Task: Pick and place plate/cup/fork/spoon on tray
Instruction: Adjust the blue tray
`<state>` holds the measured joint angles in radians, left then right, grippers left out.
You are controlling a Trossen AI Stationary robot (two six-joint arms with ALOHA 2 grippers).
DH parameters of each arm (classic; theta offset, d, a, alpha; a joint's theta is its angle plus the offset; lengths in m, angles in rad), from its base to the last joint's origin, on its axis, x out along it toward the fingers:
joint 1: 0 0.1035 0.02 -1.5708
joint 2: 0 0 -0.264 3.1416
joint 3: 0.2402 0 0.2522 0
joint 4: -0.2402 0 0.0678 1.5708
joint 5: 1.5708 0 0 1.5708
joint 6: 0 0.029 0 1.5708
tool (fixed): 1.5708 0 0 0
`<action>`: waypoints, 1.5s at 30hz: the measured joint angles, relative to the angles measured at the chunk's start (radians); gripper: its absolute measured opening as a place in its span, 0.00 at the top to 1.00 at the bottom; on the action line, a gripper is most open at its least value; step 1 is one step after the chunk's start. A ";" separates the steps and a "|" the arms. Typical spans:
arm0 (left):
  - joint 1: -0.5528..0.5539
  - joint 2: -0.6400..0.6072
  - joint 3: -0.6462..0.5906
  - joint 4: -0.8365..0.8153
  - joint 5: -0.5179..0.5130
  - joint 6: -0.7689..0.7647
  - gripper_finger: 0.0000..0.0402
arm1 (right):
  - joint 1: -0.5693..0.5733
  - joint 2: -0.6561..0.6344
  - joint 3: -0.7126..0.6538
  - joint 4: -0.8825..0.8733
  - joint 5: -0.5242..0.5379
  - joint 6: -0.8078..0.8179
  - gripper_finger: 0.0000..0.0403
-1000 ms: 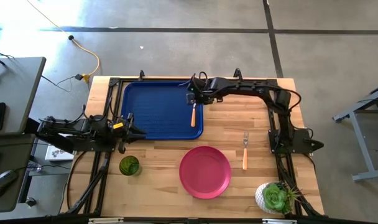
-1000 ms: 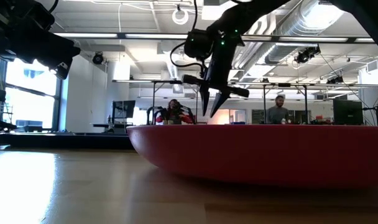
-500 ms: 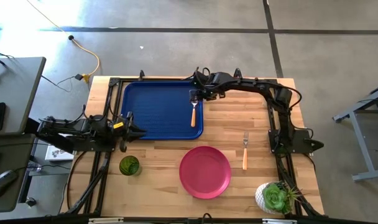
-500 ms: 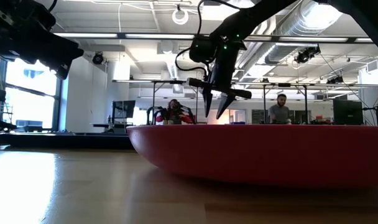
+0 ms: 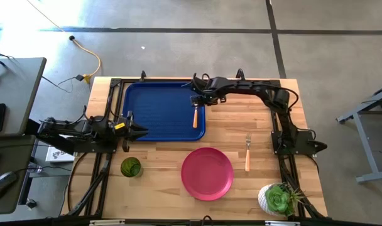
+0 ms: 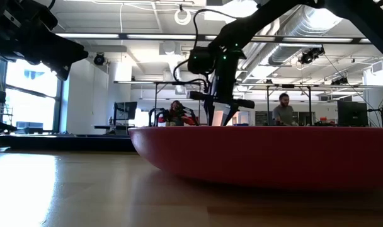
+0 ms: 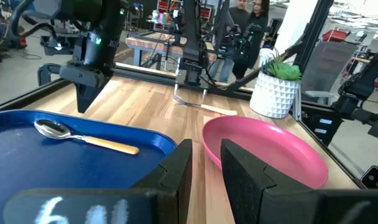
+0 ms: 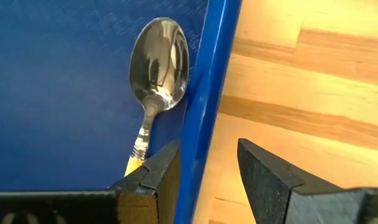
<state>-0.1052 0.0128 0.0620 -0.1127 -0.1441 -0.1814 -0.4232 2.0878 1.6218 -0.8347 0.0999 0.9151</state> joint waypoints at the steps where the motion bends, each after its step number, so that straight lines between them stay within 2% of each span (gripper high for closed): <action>1: 0.000 0.000 0.000 0.000 -0.001 0.000 0.81 | 0.000 0.002 0.000 0.003 0.000 0.000 0.63; 23: 0.000 0.000 0.000 0.002 -0.002 0.000 0.81 | -0.008 0.068 0.000 0.003 0.008 -0.002 0.63; 45: 0.000 0.000 0.000 0.002 -0.002 -0.001 0.81 | -0.022 0.068 0.000 -0.184 0.084 0.019 0.63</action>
<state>-0.1052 0.0127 0.0620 -0.1108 -0.1459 -0.1821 -0.4452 2.1559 1.6218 -1.0185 0.1841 0.9337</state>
